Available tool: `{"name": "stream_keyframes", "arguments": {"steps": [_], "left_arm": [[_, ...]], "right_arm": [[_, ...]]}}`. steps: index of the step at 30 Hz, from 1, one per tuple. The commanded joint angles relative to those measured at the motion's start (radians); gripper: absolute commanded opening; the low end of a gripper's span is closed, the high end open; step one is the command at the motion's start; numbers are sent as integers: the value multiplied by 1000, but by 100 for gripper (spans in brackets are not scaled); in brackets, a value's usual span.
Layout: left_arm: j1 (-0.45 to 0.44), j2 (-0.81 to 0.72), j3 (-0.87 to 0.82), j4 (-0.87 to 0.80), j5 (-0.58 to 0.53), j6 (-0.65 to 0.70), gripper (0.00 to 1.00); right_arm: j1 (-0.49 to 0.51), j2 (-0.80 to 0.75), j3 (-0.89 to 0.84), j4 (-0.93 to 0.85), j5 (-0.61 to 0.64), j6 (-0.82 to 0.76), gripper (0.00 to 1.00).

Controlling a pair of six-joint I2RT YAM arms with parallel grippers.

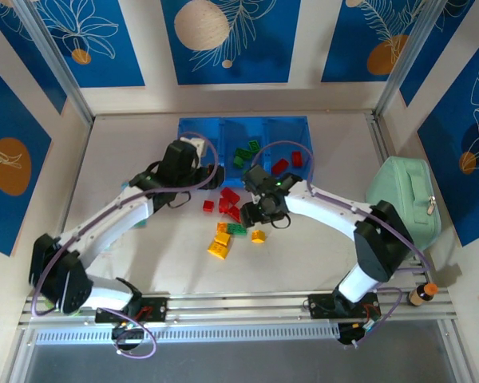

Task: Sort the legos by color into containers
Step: Move the lego to the center of the table.

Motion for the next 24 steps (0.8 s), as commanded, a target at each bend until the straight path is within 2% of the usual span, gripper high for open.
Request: {"name": "stream_keyframes", "arguments": {"steps": [1,9,14,24], "left_arm": [[-3,-92,-104,-8,-62,-42,79],[1,-267,-301,-34,-104,-102,79],[3,-325,-340,-59,-130,-109,79],[2,-331,-345,-66,-136,-108,79]], "right_arm": [[58,62,43,-19,-5,120,70],[122,219,132,-59,17,187,68],[94,242,129,-55,45,192,65],[-3,268,95,-23,51,151,59]]}}
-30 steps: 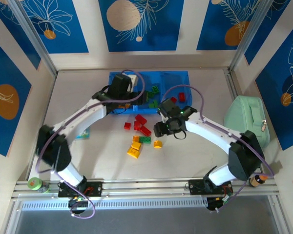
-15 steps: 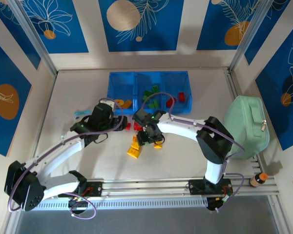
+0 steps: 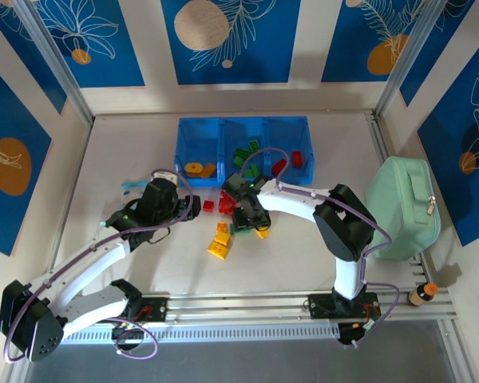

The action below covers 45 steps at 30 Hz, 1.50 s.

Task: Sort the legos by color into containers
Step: Move the lego to the center of the table.

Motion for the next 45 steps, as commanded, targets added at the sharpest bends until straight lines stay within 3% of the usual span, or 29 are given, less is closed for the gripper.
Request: {"name": "stream_keyframes", "arguments": {"steps": [1,11,15,24,45], "left_arm": [[2,-9,-11,-23,-20,-3,79],[2,-15,-12,-37,-30,5,79],[2,-28,-7,-45,-31,6,79],[2,-63,9,-77,-57,12,79],[7,-83,-27,-76,-70,10,79]], "right_arm": [[-38,20,-21,-2,10,-13,58],[-87,-41,-64,-8,58,-44,57],[-59,-64,-31,-8,54,-53,66],[-38,-36,37,-5,23,-27,73],[-11,101,69,22,-60,5,72]]}}
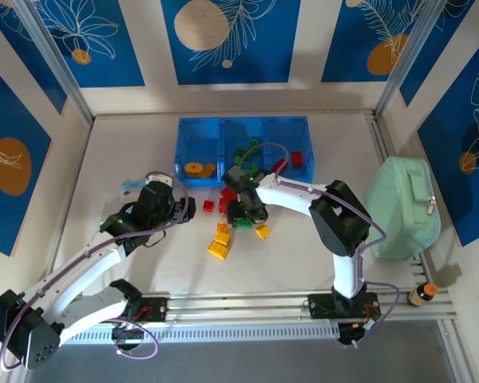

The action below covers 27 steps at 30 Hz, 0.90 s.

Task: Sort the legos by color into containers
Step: Move the lego to the center of the table.

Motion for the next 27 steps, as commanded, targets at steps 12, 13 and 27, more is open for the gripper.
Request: {"name": "stream_keyframes", "arguments": {"steps": [12,13,27], "left_arm": [[12,-16,-25,1,-1,5,79],[12,-15,-26,4,2,3,79],[15,-31,-31,-4,-2,3,79]], "right_arm": [[21,-25,12,-85,37,78,73],[18,-20,16,-92,38,76,73],[-102,-44,-84,-67,46,-8,69]]}}
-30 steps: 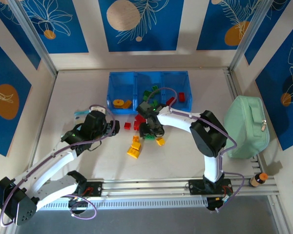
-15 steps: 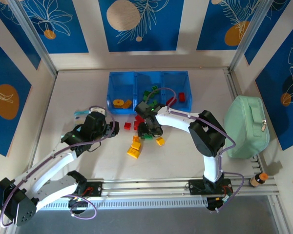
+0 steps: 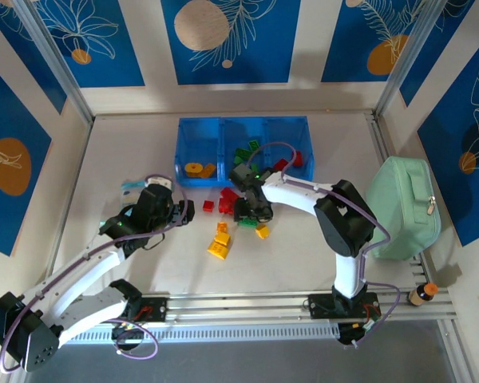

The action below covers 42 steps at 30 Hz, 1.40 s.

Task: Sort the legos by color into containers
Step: Move the lego to the center of the table, then pick up the lego from the center of the table.

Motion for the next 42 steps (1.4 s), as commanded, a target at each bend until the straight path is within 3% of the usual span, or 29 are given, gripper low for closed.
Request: {"name": "stream_keyframes", "arguments": {"steps": [1,9,12,13,14,21,33,42], "left_arm": [[9,-12,-3,-2,-1,4,79],[8,-14,7,0,-3,4,79],[8,-15,11,-4,-3,7,79],[9,-14,12,-6,-3,7,79],[8,-15,14,-8,-5,8,79],[10,-26,8,-16,-10,11,79],[13,-29,1,-15,-13,16,79],[17,-26,-6,-11,-13,20,79]], "right_arm": [[-54,-15,-47,-49,32,-39,69],[-46,-91,-18,-84,60,-29,74],[-38,-96,-12,-90,48,11,84],[-37,-93,-12,-86,43,19,96],[-37,-90,-14,-82,36,21,99],[-47,-46,-6,-66,12,34,100],[-57,45,-1,-17,-4,37,88],[-45,34,-18,-33,22,34,57]]}}
